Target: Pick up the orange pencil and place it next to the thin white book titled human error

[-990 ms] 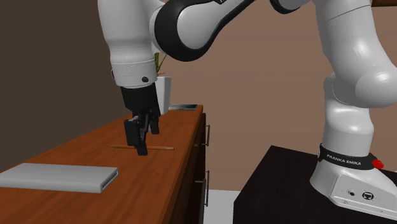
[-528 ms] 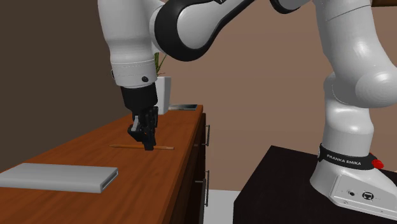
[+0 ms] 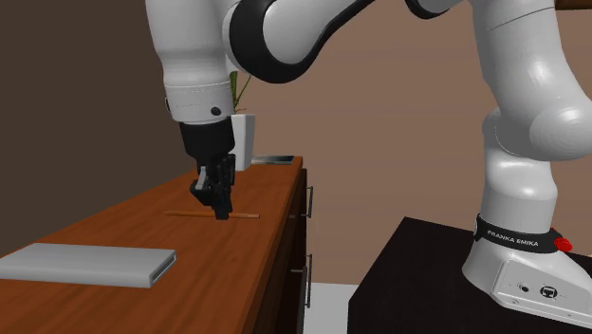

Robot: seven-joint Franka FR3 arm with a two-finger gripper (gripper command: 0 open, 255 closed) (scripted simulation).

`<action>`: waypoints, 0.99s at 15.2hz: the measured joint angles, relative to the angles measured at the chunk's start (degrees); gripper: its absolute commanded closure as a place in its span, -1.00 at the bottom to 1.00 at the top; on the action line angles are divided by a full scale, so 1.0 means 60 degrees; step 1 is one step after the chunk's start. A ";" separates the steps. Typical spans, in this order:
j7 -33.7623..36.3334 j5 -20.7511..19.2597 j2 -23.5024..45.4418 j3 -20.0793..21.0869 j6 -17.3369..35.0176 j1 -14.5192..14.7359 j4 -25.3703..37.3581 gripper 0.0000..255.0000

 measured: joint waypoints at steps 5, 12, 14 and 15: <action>-0.0260 0.0281 -0.0315 0.0097 -0.0504 -0.0055 0.0287 1.00; -0.0599 0.0607 -0.0690 0.0190 -0.1226 -0.0114 0.0755 1.00; -0.0766 0.0726 -0.0885 0.0186 -0.1308 -0.0212 0.0713 1.00; -0.0985 0.0819 -0.1075 0.0132 -0.1216 -0.0374 0.0523 1.00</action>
